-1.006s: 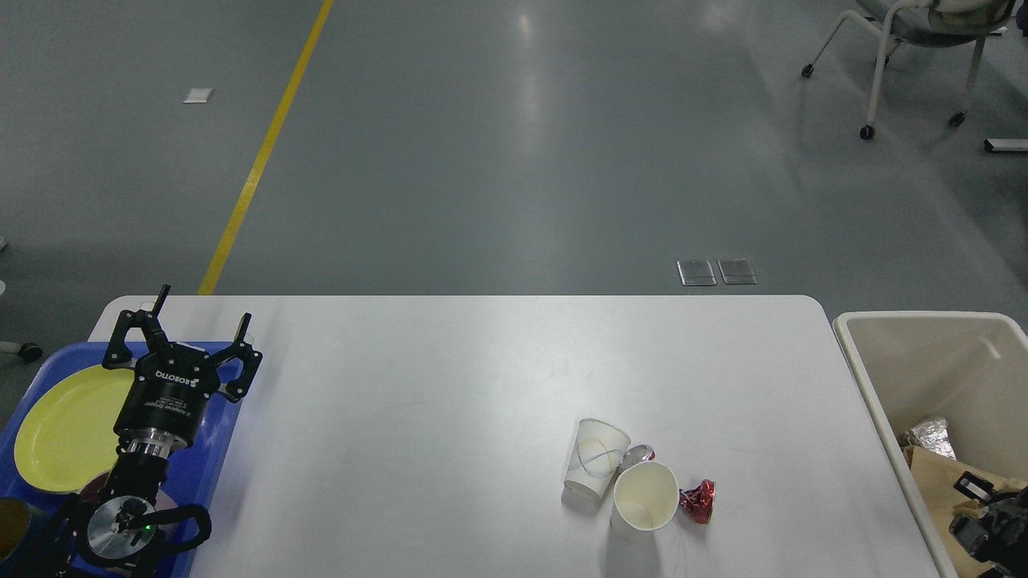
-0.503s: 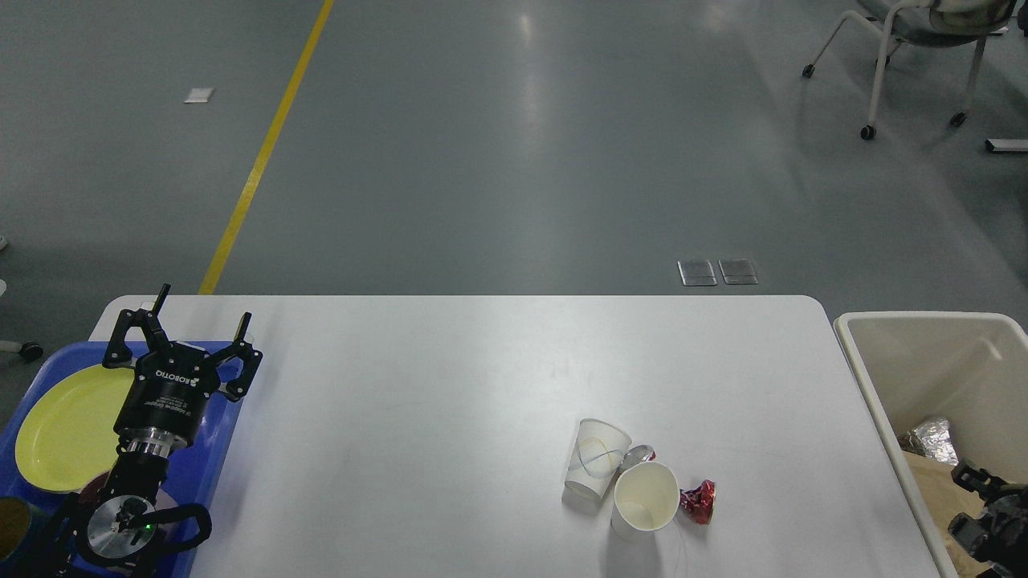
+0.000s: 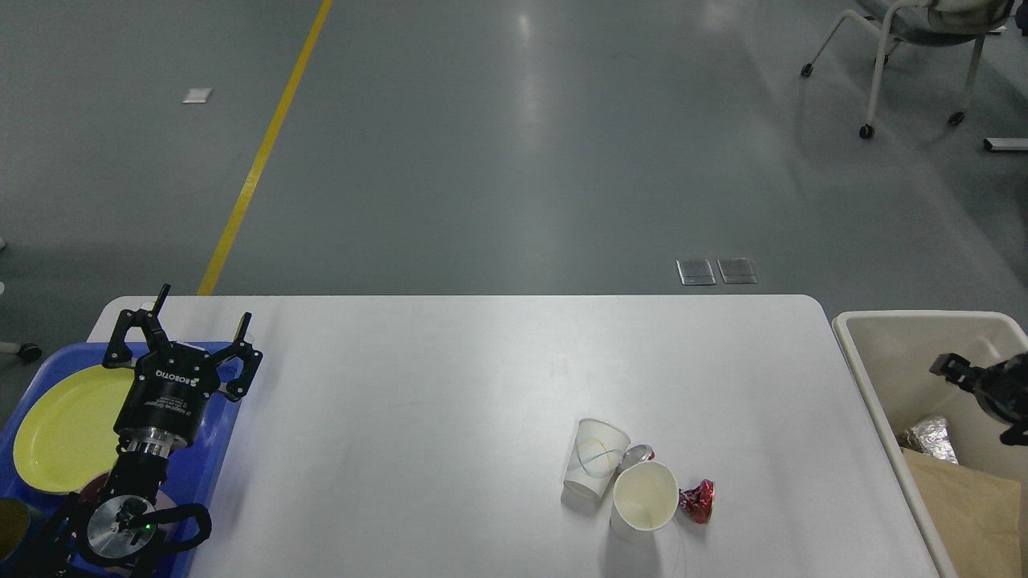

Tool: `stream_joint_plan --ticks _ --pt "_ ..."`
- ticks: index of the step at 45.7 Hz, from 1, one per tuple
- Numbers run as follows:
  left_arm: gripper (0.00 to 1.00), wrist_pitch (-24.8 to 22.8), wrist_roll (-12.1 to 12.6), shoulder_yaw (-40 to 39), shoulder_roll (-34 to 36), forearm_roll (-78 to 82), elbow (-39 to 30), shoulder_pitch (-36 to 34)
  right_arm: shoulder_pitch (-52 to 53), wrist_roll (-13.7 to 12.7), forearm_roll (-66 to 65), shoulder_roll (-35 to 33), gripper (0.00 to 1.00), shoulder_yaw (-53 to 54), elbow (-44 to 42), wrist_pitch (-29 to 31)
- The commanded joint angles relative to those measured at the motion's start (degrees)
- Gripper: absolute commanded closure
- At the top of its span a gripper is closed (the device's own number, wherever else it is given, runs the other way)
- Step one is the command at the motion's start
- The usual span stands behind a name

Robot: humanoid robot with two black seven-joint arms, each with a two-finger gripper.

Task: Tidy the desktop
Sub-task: 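Raise the right gripper up from the bin, then lower the right gripper onto the cream cup and grasp it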

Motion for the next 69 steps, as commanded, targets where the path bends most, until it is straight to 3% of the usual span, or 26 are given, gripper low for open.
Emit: stream_joint_plan --ticks 1,11,17,23,41,53,69 --pt "0.04 0.00 0.09 -0.01 0.00 0.00 0.00 -0.01 14.54 -0.34 0.01 0.54 0.00 -6.15 9.04 7.80" --pt "0.04 0.00 0.09 -0.01 0.00 0.00 0.00 -0.01 36.17 -0.69 0.18 8.00 0.00 -13.54 25.66 17.38" --pt "0.04 0.00 0.09 -0.01 0.00 0.00 0.00 -0.01 47.68 -0.78 0.27 11.69 0.00 -13.98 34.45 24.50" --pt "0.04 0.00 0.09 -0.01 0.00 0.00 0.00 -0.01 58.32 -0.78 1.06 14.25 0.00 -13.10 44.20 28.02" --pt "0.04 0.00 0.00 -0.01 0.00 0.00 0.00 0.08 81.00 -2.54 6.86 13.02 0.01 -12.66 70.84 25.13" --pt "0.04 0.00 0.00 -0.01 0.00 0.00 0.00 0.08 81.10 -2.36 7.21 13.54 0.01 -12.13 71.11 24.77" --pt "0.04 0.00 0.00 -0.01 0.00 0.00 0.00 0.08 68.89 -2.45 6.86 14.16 0.01 -8.18 70.06 21.35"
